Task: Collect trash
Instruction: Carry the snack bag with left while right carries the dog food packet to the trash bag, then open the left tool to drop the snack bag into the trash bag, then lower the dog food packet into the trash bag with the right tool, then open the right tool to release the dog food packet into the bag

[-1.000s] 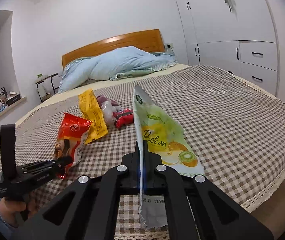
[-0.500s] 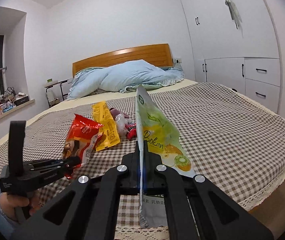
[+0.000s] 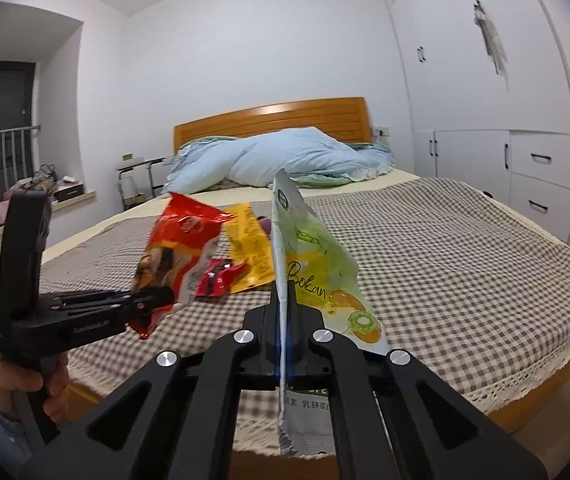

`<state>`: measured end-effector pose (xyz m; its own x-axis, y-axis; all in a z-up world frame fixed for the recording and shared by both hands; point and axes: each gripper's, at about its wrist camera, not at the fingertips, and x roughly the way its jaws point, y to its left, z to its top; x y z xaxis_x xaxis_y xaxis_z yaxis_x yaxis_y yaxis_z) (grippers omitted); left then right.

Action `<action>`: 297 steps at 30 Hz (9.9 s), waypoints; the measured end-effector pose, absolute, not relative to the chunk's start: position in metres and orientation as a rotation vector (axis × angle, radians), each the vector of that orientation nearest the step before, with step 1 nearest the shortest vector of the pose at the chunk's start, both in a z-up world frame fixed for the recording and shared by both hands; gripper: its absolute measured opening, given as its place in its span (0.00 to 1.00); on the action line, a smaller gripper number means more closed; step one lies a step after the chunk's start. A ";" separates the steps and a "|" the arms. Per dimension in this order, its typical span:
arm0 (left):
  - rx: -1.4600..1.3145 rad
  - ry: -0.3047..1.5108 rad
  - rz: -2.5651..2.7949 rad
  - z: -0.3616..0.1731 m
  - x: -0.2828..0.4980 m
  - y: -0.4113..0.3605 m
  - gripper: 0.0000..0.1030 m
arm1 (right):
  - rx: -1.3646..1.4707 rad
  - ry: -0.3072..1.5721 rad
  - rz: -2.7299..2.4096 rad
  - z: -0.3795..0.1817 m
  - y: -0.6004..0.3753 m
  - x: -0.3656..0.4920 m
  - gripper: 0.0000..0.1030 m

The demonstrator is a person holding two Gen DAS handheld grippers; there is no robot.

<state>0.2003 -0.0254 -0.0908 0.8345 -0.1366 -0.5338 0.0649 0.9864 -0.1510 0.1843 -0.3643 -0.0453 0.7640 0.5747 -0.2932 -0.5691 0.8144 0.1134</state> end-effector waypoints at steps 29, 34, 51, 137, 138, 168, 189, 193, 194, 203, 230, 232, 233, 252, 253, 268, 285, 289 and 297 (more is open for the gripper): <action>-0.120 0.665 -0.144 -0.103 0.076 -0.020 0.07 | -0.147 0.345 0.767 -0.083 -0.347 0.101 0.02; -0.121 0.678 -0.130 -0.110 0.061 -0.017 0.07 | -0.158 0.367 0.784 -0.088 -0.345 0.092 0.02; -0.162 0.771 -0.119 -0.155 0.026 -0.004 0.07 | -0.189 0.498 0.810 -0.114 -0.339 0.063 0.02; -0.022 1.402 -0.082 -0.350 0.052 -0.006 0.07 | -0.282 0.972 0.797 -0.207 -0.315 0.084 0.02; -0.019 1.410 -0.080 -0.354 0.053 -0.006 0.07 | -0.282 0.974 0.795 -0.207 -0.315 0.085 0.02; -0.016 1.506 -0.297 -0.373 0.063 -0.045 0.31 | -0.272 1.081 0.819 -0.222 -0.309 0.108 0.02; -0.280 1.455 0.041 -0.353 0.068 0.033 0.65 | -0.505 1.078 1.011 -0.229 -0.268 0.101 0.02; -0.300 1.434 0.088 -0.350 0.067 0.045 0.65 | -0.575 1.108 1.053 -0.238 -0.257 0.101 0.02; -0.299 1.439 0.092 -0.350 0.067 0.046 0.65 | -0.594 1.112 1.064 -0.240 -0.254 0.100 0.02; -0.236 1.470 0.108 -0.357 0.070 0.041 0.69 | -0.817 1.109 1.224 -0.270 -0.223 0.107 0.02; -0.271 1.506 0.102 -0.371 0.070 0.048 0.70 | -1.188 0.832 1.351 -0.339 -0.176 0.106 0.02; -0.278 1.503 0.106 -0.370 0.070 0.050 0.70 | -1.152 0.863 1.411 -0.332 -0.174 0.102 0.02; -0.287 1.500 0.110 -0.369 0.070 0.052 0.70 | -1.135 0.872 1.442 -0.327 -0.174 0.100 0.02; -0.341 1.511 0.120 -0.375 0.067 0.063 0.70 | -1.430 0.620 1.361 -0.381 -0.173 0.099 0.02; -0.342 1.512 0.120 -0.375 0.067 0.064 0.70 | -1.437 0.616 1.361 -0.385 -0.173 0.099 0.02; -0.344 1.519 0.117 -0.377 0.067 0.064 0.70 | -1.485 0.685 1.350 -0.436 -0.168 0.105 0.02; -0.350 1.517 0.100 -0.374 0.068 0.067 0.70 | -1.253 0.950 1.294 -0.446 -0.167 0.150 0.34; -0.345 1.519 0.099 -0.375 0.068 0.066 0.70 | -1.269 0.952 1.273 -0.437 -0.168 0.141 0.41; -0.347 1.524 0.095 -0.375 0.066 0.065 0.70 | -1.218 0.912 1.228 -0.415 -0.172 0.137 0.49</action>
